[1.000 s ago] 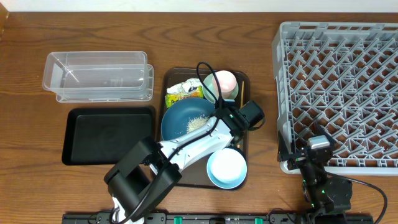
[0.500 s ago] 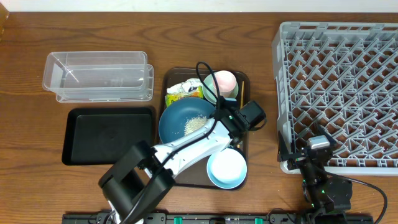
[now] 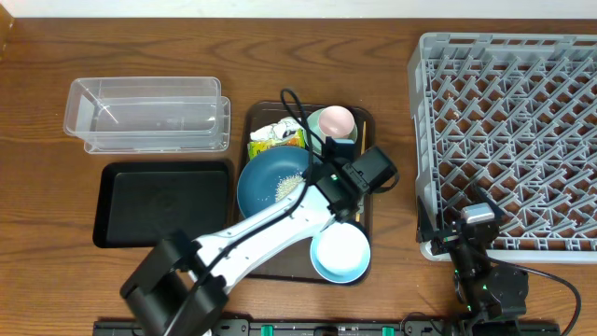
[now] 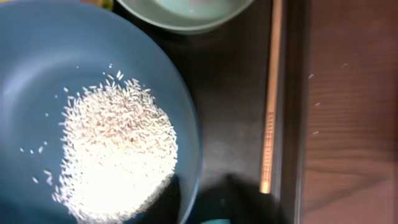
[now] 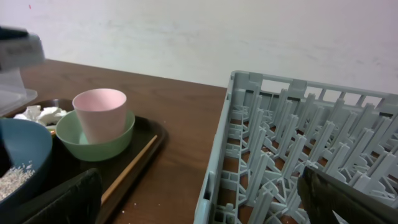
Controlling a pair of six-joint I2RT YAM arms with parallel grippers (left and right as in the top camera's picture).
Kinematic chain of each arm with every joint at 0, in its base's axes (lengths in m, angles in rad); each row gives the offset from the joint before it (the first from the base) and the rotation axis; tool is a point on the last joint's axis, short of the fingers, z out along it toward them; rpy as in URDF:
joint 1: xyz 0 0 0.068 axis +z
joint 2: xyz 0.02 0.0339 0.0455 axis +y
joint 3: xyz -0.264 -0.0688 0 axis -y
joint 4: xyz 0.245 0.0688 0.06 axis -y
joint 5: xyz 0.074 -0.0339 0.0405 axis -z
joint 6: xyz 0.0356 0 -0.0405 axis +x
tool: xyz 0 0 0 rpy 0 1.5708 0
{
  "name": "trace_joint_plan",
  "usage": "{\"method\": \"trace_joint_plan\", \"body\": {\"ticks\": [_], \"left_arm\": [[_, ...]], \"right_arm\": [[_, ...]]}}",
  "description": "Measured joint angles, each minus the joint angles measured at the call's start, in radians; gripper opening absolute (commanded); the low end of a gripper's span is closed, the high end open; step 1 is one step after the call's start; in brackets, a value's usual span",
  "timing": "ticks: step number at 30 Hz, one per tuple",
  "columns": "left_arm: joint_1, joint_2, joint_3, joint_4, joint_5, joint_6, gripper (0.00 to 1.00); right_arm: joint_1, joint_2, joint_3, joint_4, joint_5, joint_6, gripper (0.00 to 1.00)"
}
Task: Sort waste into correct bins and load items into the dishwasher rack
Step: 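Grasp the rim of the blue rice bowl with the left gripper, then carry the blue bowl left and tip rice onto the black tray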
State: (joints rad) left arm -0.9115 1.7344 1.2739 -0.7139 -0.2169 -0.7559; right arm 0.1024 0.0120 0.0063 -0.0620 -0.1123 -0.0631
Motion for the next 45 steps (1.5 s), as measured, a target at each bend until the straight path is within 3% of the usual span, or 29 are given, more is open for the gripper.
{"method": "trace_joint_plan", "body": {"ticks": [1, 4, 13, 17, 21, 30, 38, 45], "left_arm": [[0.0, -0.003, 0.0, 0.0, 0.003, 0.002, 0.53], [0.0, 0.003, 0.0, 0.0, 0.011, -0.002, 0.56], [0.0, 0.134, 0.0, 0.002, 0.024, -0.003, 0.55], [0.0, 0.172, 0.0, 0.005, 0.028, -0.008, 0.36], [0.0, 0.175, 0.0, 0.019, 0.031, -0.003, 0.31], [0.0, 0.175, 0.0, 0.028, 0.031, -0.004, 0.06], [-0.001, 0.164, 0.0, 0.008, 0.015, 0.024, 0.06], [-0.002, 0.053, 0.0, -0.025, 0.0, 0.027, 0.06]], "right_arm": [[0.0, 0.0, 0.0, 0.0, 0.0, 0.0, 0.99], [0.0, 0.0, 0.0, 0.0, 0.0, 0.0, 0.99], [0.0, 0.0, 0.0, 0.0, 0.0, 0.0, 0.99], [0.0, 0.0, 0.0, 0.0, 0.0, 0.0, 0.99], [0.0, 0.0, 0.0, 0.0, 0.0, 0.0, 0.99], [0.0, 0.0, 0.0, 0.0, 0.0, 0.0, 0.99], [0.0, 0.0, 0.0, 0.0, 0.0, 0.0, 0.99], [0.0, 0.0, 0.0, 0.0, 0.0, 0.0, 0.99]]}}
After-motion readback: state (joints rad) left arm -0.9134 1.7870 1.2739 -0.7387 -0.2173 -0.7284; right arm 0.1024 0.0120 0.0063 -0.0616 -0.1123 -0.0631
